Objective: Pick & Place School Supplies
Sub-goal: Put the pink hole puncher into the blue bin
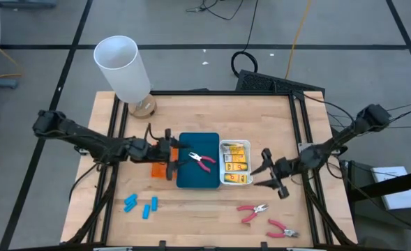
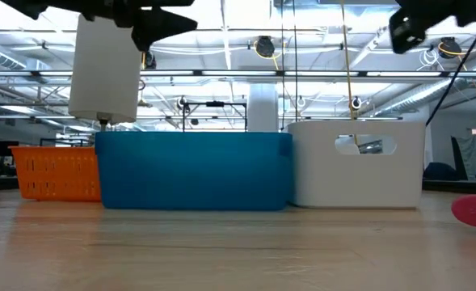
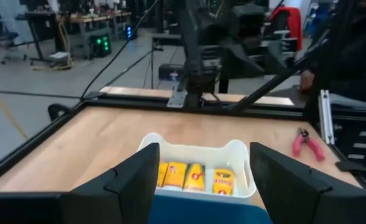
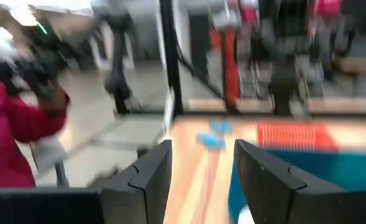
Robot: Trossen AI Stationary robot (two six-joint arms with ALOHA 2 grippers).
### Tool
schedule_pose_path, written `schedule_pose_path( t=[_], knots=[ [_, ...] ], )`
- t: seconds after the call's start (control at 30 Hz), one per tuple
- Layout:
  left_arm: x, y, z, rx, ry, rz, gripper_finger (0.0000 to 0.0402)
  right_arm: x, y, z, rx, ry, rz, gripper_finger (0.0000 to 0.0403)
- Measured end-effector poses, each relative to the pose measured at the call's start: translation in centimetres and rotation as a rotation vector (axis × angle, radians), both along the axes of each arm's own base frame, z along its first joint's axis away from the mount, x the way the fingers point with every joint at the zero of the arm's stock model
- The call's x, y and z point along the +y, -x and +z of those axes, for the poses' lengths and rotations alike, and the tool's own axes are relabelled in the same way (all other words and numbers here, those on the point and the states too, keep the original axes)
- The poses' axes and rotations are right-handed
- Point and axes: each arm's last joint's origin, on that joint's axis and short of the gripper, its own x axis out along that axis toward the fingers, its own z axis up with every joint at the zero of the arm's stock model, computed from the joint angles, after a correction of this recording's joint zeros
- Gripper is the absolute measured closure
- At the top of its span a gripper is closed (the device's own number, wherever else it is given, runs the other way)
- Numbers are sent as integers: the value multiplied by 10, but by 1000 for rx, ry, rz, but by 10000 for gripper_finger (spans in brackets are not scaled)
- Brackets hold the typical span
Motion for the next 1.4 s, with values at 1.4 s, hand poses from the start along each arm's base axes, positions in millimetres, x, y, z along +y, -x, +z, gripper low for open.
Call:
schedule_pose_path(
  t=[1.4],
  knots=[
    [14, 5, 3, 10, 6, 159, 147, 139, 6, -86, 1664, -352, -337, 239]
  ],
)
